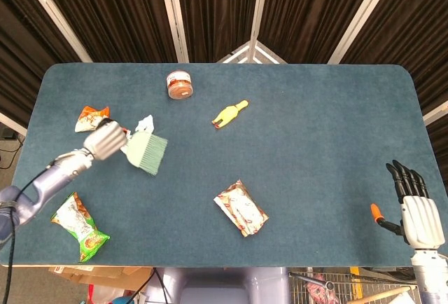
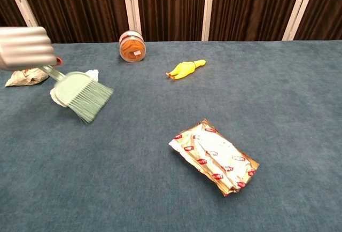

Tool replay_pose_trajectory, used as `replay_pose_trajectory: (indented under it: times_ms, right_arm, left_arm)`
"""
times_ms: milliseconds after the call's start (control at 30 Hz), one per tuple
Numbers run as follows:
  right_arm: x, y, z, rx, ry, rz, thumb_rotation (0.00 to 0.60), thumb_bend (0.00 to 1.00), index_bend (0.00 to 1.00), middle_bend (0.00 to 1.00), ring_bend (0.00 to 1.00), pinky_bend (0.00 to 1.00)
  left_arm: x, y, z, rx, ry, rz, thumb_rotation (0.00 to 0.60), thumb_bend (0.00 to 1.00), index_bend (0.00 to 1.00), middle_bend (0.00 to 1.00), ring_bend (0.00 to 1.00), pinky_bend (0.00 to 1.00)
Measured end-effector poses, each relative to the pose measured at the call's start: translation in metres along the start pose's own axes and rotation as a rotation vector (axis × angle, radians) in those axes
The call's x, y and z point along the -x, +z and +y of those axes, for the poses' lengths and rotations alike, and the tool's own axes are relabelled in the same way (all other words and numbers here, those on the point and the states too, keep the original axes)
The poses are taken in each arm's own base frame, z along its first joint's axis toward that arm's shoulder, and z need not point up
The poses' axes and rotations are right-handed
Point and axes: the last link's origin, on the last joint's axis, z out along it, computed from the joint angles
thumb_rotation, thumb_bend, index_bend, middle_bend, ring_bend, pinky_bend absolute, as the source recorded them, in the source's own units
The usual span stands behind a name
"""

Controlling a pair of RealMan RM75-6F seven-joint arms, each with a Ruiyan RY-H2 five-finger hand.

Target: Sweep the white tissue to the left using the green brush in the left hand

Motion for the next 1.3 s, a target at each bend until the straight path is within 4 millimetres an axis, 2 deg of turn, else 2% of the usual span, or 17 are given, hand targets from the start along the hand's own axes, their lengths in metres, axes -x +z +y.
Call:
replay_pose_trajectory:
  times_ms: [233,333,467,633,800,967,1133,1300]
  right_arm:
    - [-0.001,0.0,0.0,-0.004,0.005,0.007,0.6,0.34,0.0,0.0,0.0,0.0]
    - [-0.001,0.0,-0.001,-0.008,0.007,0.006,0.6,0.34,0.0,0.0,0.0,0.0]
    - [0.0,0.0,-0.002,-0.014,0.006,0.004,0.6,0.34,0.0,0.0,0.0,0.0]
    - [0.0,0.0,-0.002,-0.013,0.008,0.004,0.6,0.34,0.0,0.0,0.0,0.0]
    - [0.0,0.0,-0.002,-0.013,0.009,0.002,0.6,0.34,0.0,0.0,0.0,0.0]
    - [0.0,0.001,-0.001,-0.009,0.01,-0.002,0.6,0.34,0.0,0.0,0.0,0.0]
    - [0.0,0.001,0.0,-0.006,0.009,-0.003,0.6,0.34,0.0,0.0,0.0,0.0]
    - [0.0,0.001,0.0,-0.01,0.006,-0.004,0.6,0.34,0.0,0.0,0.0,0.0]
  left_arm:
    - [0.029,-0.03,-0.04,-0.062,0.062,-0.078,0.6,0.79,0.82,1.0,1.0,1.0]
    - [0.036,-0.042,-0.056,-0.109,0.066,-0.092,0.6,0.79,0.82,1.0,1.0,1.0]
    - [0.035,-0.045,-0.072,-0.169,0.058,-0.082,0.6,0.79,0.82,1.0,1.0,1.0]
    - [0.028,-0.041,-0.078,-0.223,0.018,-0.063,0.6,0.79,0.82,1.0,1.0,1.0]
    - [0.023,-0.035,-0.076,-0.265,-0.019,-0.069,0.6,0.79,0.82,1.0,1.0,1.0]
    - [0.013,-0.028,-0.06,-0.279,-0.048,-0.077,0.6,0.79,0.82,1.0,1.0,1.0]
    - [-0.008,-0.025,-0.039,-0.291,-0.148,-0.043,0.6,0.79,0.82,1.0,1.0,1.0]
    - [-0.033,-0.03,-0.016,-0.303,-0.278,-0.015,0.6,0.79,0.82,1.0,1.0,1.0]
